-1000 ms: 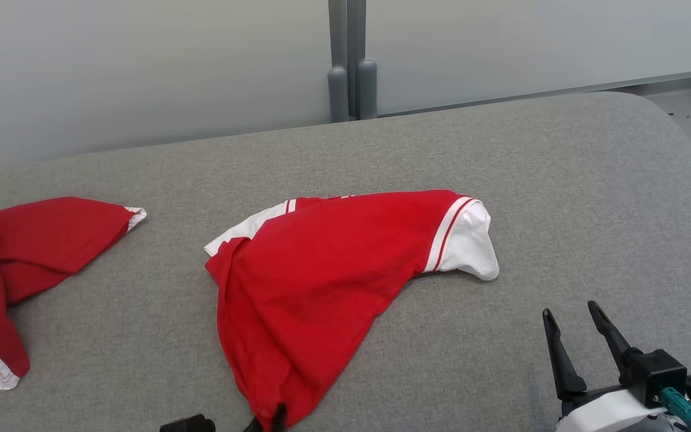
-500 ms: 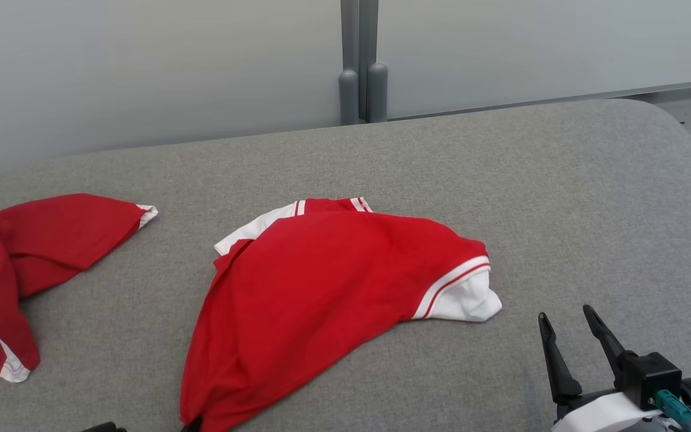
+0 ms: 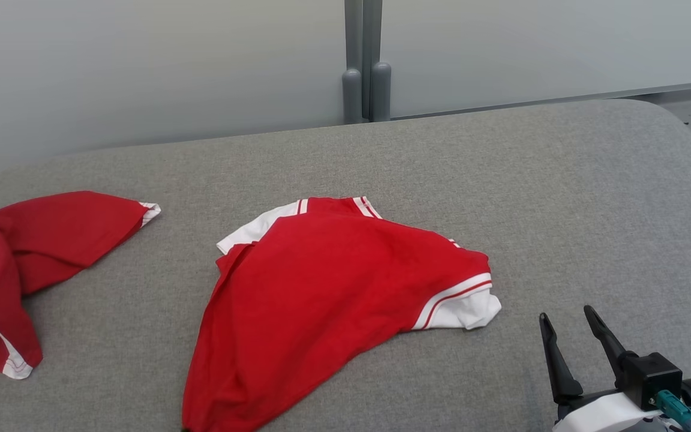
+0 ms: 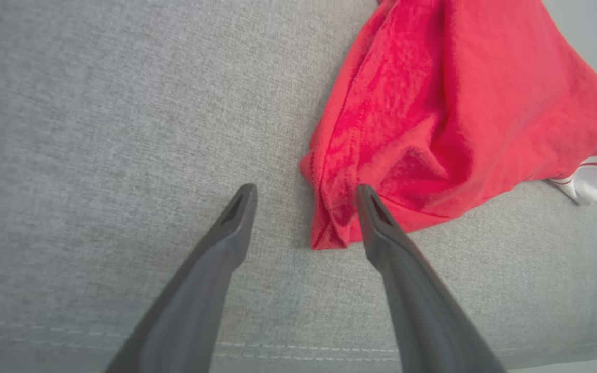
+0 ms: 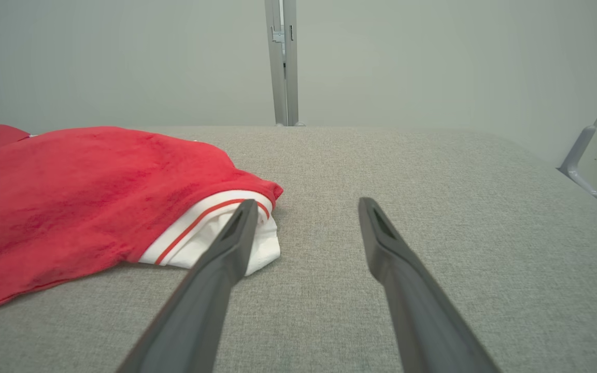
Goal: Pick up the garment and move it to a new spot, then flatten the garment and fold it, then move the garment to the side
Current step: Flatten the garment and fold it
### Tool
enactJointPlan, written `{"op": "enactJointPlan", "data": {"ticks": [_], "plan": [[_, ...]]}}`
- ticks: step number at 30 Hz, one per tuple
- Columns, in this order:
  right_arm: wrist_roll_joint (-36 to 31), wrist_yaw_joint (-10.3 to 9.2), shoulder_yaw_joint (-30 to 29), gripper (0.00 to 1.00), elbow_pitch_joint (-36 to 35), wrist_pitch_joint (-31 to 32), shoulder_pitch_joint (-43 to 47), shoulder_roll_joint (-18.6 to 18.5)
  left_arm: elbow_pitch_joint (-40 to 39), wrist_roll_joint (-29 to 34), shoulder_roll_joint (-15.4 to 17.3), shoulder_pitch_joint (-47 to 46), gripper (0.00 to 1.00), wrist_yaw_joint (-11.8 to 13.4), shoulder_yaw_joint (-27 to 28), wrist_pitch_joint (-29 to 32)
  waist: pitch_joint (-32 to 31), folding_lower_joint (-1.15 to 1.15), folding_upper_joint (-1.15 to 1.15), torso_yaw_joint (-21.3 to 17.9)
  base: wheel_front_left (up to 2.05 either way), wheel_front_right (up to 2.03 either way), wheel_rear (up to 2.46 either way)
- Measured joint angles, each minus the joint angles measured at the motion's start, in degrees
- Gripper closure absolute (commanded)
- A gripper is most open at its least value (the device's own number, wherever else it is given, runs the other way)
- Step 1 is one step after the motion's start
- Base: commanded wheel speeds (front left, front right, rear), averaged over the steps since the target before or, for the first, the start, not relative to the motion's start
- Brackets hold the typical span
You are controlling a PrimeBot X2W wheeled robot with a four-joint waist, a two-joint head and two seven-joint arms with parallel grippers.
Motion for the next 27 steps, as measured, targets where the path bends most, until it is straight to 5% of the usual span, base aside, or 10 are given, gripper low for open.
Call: {"op": "enactJointPlan", "data": {"ticks": [5, 14, 27], "plan": [[0.0, 0.00, 0.0, 0.00, 0.0, 0.0, 0.0, 0.0, -2.6, 2.8, 0.6, 1.7, 0.00, 3.7, 2.4, -5.6, 0.0, 0.00, 0.00, 0.1, 0.00, 0.00, 0.00], [0.0, 0.00, -0.8, 0.00, -0.1, 0.0, 0.1, -0.4, -8.1, 9.1, 0.8, 3.2, 0.00, 6.6, 5.0, -9.7, -0.2, 0.00, 0.00, 0.7, 0.00, 0.00, 0.00], [-0.2, 0.00, -3.6, 0.00, -1.8, 0.0, 4.4, -1.5, -13.6, 20.3, -4.9, 8.7, 0.00, 5.0, 11.6, -10.3, -2.4, 0.00, 0.00, 2.6, 0.00, 0.00, 0.00]]}}
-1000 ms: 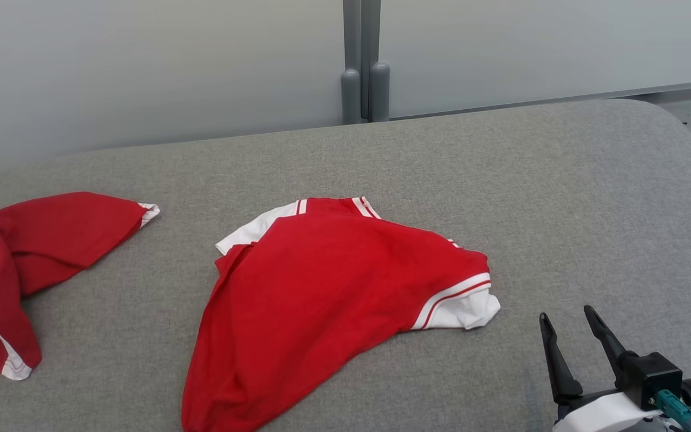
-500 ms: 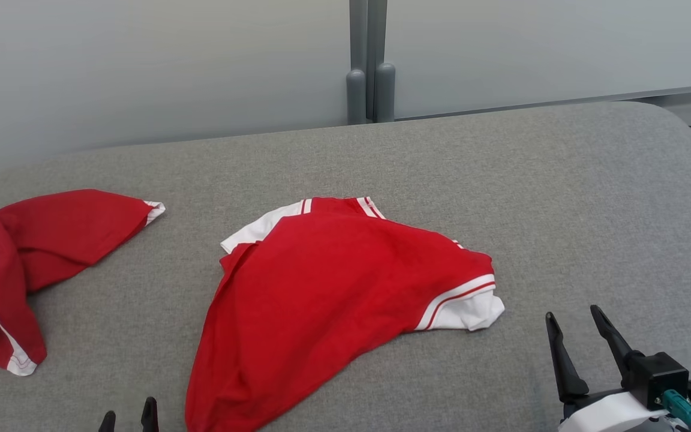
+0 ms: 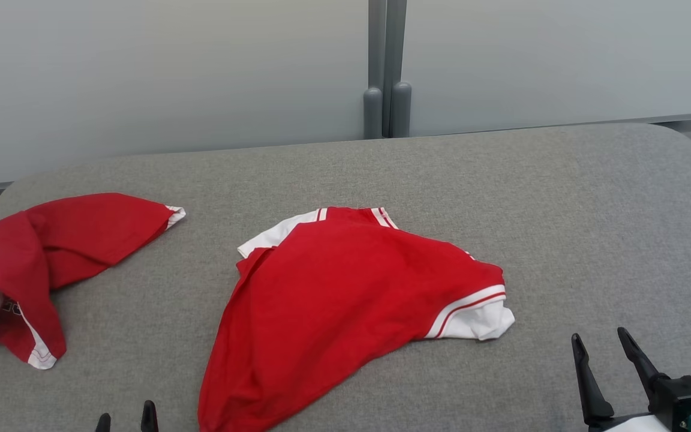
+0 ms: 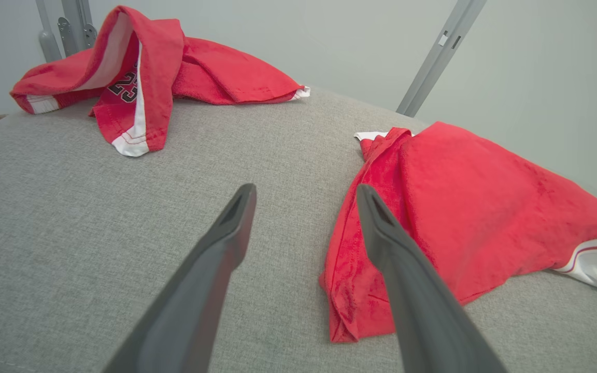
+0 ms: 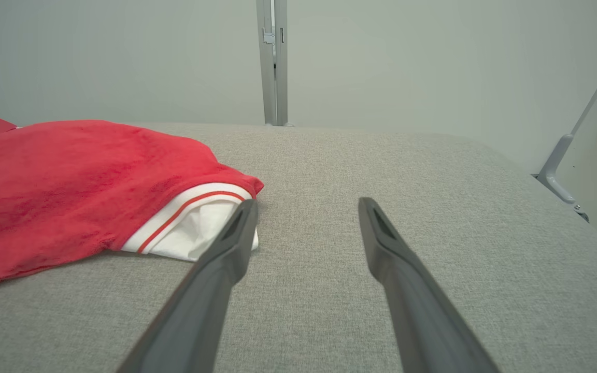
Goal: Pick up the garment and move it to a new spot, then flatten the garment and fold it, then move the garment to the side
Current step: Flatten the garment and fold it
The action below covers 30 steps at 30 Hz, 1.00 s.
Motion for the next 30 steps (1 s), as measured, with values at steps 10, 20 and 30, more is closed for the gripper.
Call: {"op": "enactJointPlan", "data": {"ticks": [10, 20, 30], "plan": [[0.6, 0.00, 3.4, 0.00, 6.0, 0.0, -5.4, -1.9, -0.8, 2.1, -0.5, -0.8, 0.00, -2.5, -4.8, 4.6, 1.1, 0.00, 0.00, 1.3, 0.00, 0.00, 0.00], [4.9, 0.00, 15.7, 0.00, 13.8, 18.4, -19.5, -10.9, -6.7, 2.8, 1.8, -6.6, 0.00, -1.2, -10.4, 20.3, 6.3, 0.00, 0.00, 2.1, 0.00, 0.00, 0.00], [12.8, 0.00, 25.6, 0.00, 15.0, 28.3, -24.9, -14.3, -9.4, 3.0, 2.0, -10.2, 0.00, -0.1, -12.9, 27.2, 10.0, 0.00, 0.00, 3.6, 0.00, 0.00, 0.00]]}}
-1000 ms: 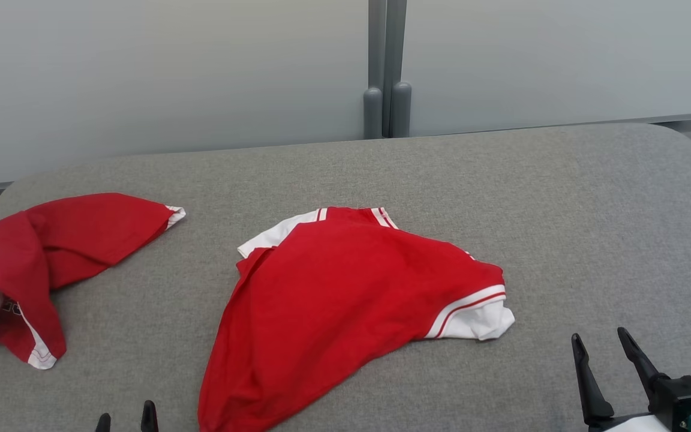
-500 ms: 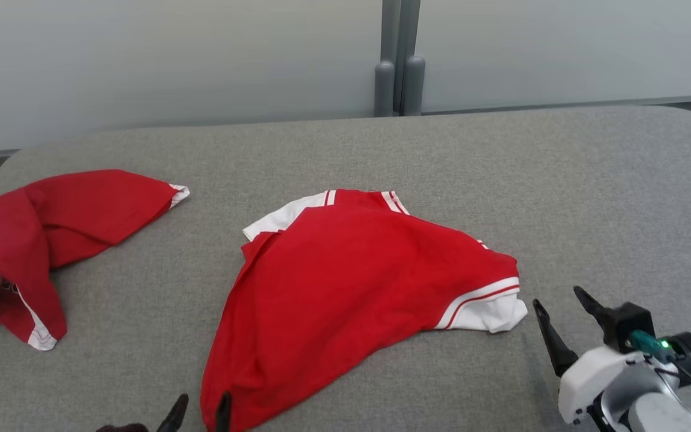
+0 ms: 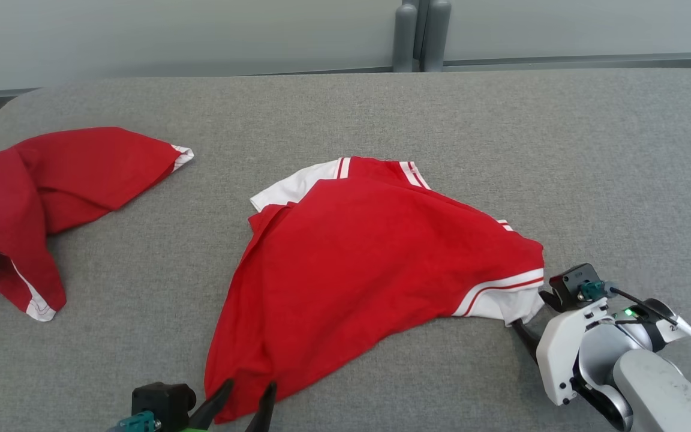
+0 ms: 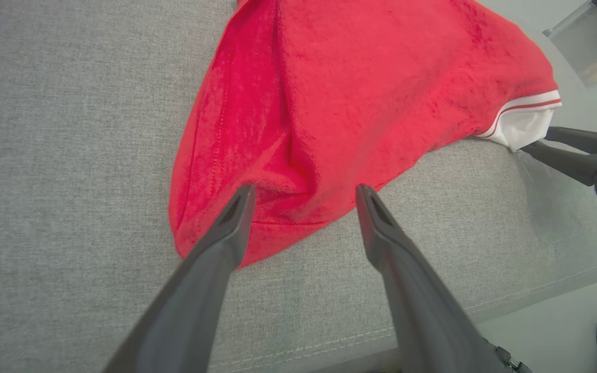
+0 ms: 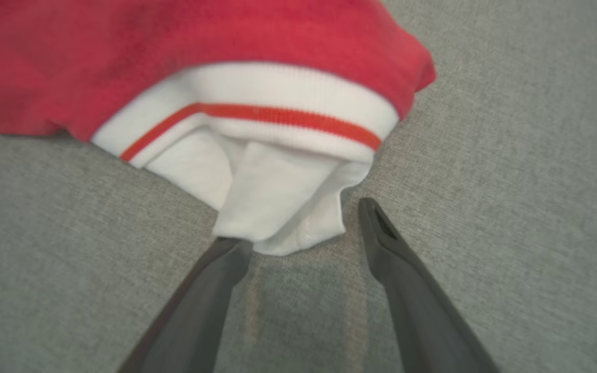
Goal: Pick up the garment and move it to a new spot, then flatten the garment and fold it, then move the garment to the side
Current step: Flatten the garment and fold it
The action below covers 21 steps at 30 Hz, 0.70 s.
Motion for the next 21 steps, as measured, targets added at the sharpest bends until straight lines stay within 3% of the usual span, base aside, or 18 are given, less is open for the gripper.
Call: {"op": "enactJointPlan", "data": {"ticks": [10, 21], "plan": [[4.5, 0.00, 3.6, 0.00, -1.2, 4.5, -2.5, -2.4, 0.5, 1.0, 0.7, -1.3, 0.00, 1.3, -1.5, 3.9, 1.5, 0.00, 0.00, 0.6, 0.00, 0.00, 0.00], [7.2, 0.00, 4.6, 0.00, -2.3, 5.6, -3.3, -3.5, 2.1, 1.6, 1.0, -0.8, 0.00, 5.1, -0.8, 5.3, 2.6, 0.00, 0.00, 0.1, 0.00, 0.00, 0.00]]}}
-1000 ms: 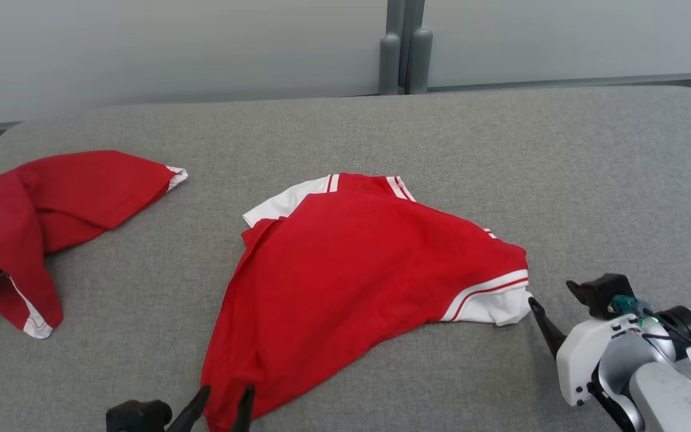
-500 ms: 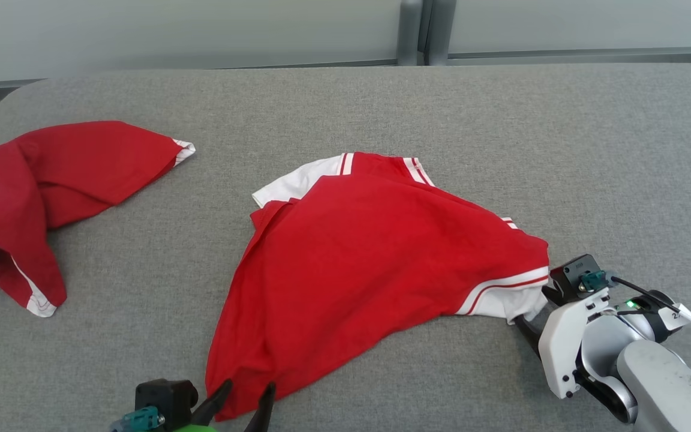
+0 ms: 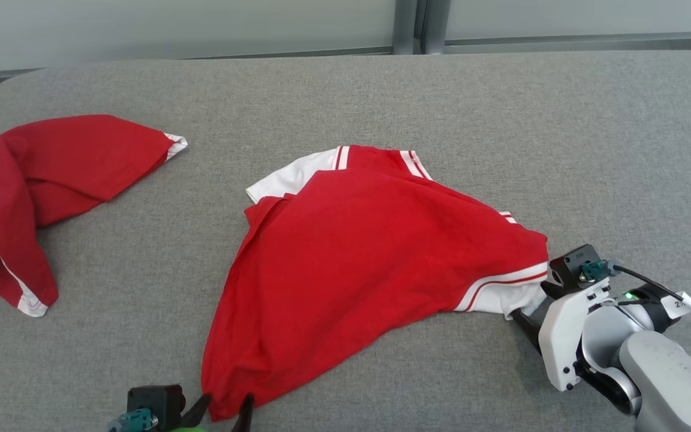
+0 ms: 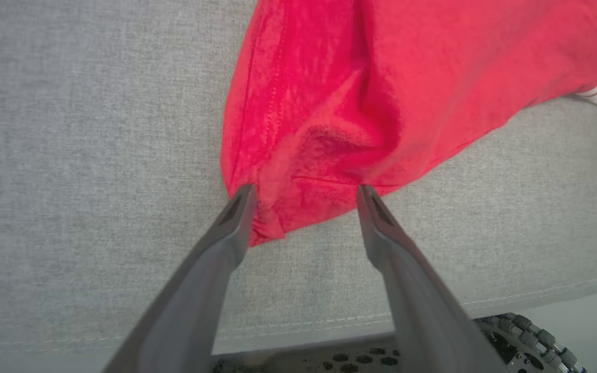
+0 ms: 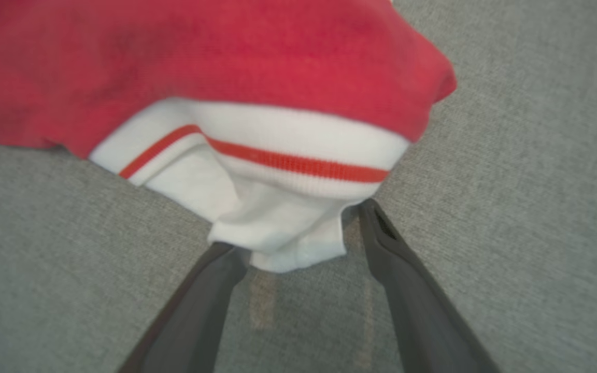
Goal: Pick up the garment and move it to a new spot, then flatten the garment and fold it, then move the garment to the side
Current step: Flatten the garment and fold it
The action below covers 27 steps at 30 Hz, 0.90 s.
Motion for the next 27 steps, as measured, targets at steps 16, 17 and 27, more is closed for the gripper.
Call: {"op": "enactJointPlan", "data": {"ticks": [16, 17, 27], "plan": [[0.9, 0.00, 0.8, 0.14, -1.3, 0.2, 0.4, -0.8, 5.6, 0.0, -1.1, -0.6, 0.00, 0.0, 0.0, -2.1, 0.8, 0.00, 0.00, -0.8, 0.00, 0.00, 0.00], [1.0, 0.00, 0.8, 0.21, -1.4, 0.2, 0.4, -0.9, 5.8, 0.0, -1.2, -0.8, 0.00, -0.2, 0.0, -2.2, 0.8, 0.00, 0.00, -0.9, 0.00, 0.00, 0.00], [4.4, 0.01, 1.2, 1.00, -1.8, -1.4, 1.2, -0.5, 7.1, -0.7, -1.9, -2.1, 1.00, -1.5, -0.2, -3.6, 0.0, 0.00, 0.00, -1.4, 0.00, 0.00, 0.00]]}}
